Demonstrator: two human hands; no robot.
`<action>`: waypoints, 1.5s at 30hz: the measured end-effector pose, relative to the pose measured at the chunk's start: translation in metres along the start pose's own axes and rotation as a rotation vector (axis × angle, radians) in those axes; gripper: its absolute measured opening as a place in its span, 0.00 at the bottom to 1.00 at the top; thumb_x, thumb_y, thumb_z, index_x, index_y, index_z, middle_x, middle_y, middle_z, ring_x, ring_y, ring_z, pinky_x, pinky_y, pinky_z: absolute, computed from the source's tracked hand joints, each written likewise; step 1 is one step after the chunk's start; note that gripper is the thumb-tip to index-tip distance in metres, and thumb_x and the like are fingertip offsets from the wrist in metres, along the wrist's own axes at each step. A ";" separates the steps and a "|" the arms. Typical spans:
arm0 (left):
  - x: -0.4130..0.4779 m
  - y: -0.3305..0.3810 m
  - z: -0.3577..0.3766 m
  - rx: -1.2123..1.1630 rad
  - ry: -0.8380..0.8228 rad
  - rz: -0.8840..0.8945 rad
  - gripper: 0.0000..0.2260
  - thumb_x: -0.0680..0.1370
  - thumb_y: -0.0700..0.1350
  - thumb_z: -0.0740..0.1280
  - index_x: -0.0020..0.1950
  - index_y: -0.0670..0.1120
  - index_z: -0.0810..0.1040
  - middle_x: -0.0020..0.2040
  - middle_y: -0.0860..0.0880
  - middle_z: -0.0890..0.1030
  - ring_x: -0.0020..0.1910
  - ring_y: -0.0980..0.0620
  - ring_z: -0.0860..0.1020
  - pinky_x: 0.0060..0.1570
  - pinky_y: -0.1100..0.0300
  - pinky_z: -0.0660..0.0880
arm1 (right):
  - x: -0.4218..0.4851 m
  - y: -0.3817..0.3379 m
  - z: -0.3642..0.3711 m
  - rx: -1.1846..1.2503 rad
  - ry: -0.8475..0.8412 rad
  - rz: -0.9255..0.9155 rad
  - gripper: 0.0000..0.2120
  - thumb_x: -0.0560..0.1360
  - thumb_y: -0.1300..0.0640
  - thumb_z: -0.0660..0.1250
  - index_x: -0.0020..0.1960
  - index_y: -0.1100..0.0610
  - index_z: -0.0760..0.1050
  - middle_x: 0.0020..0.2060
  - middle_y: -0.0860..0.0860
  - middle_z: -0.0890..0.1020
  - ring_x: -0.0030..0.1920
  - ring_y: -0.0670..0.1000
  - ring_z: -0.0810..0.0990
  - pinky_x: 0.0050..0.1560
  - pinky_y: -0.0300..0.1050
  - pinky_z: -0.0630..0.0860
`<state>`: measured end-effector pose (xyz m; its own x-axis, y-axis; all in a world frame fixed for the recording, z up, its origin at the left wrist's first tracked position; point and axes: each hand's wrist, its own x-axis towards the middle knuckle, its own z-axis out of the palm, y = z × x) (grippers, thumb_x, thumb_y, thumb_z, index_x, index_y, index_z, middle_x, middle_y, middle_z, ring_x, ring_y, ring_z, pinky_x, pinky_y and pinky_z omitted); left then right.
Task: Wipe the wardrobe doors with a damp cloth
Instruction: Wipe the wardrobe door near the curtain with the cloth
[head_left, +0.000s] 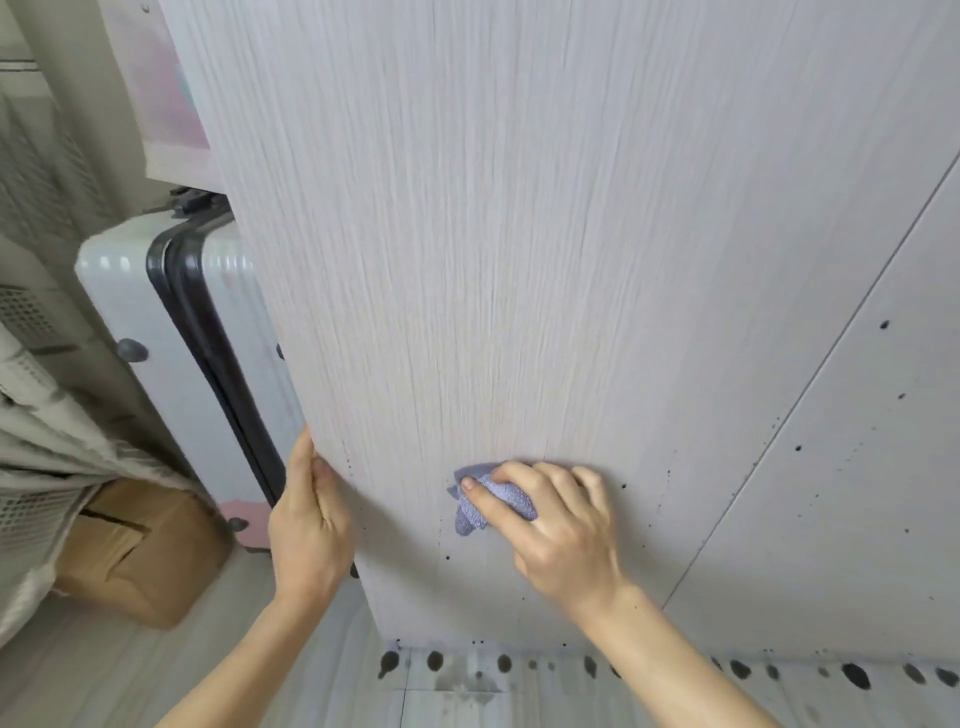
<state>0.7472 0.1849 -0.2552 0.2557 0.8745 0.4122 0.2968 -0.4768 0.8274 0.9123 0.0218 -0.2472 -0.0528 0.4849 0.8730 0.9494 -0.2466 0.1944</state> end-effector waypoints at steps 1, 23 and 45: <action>-0.001 0.001 0.001 0.002 0.010 -0.015 0.20 0.86 0.50 0.50 0.77 0.53 0.64 0.35 0.50 0.75 0.31 0.50 0.73 0.36 0.53 0.69 | -0.001 0.002 0.002 0.006 0.018 -0.002 0.20 0.81 0.62 0.57 0.57 0.47 0.84 0.49 0.48 0.84 0.46 0.52 0.78 0.45 0.49 0.69; -0.015 0.016 -0.013 -0.143 -0.024 -0.143 0.24 0.84 0.61 0.53 0.41 0.42 0.67 0.35 0.50 0.70 0.36 0.49 0.71 0.41 0.54 0.69 | -0.010 -0.010 -0.012 0.095 -0.025 0.224 0.19 0.72 0.63 0.60 0.56 0.49 0.83 0.50 0.50 0.81 0.44 0.56 0.79 0.44 0.50 0.67; -0.002 -0.024 -0.046 -0.263 -0.348 -0.163 0.14 0.84 0.46 0.62 0.62 0.66 0.77 0.61 0.60 0.82 0.62 0.59 0.79 0.67 0.50 0.75 | 0.080 -0.068 0.015 -0.007 0.026 -0.050 0.20 0.73 0.64 0.62 0.61 0.51 0.81 0.52 0.50 0.81 0.44 0.56 0.75 0.40 0.50 0.67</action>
<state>0.6976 0.1984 -0.2581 0.5317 0.8329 0.1535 0.1266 -0.2573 0.9580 0.8484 0.0898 -0.1967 -0.1086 0.4748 0.8734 0.9432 -0.2284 0.2414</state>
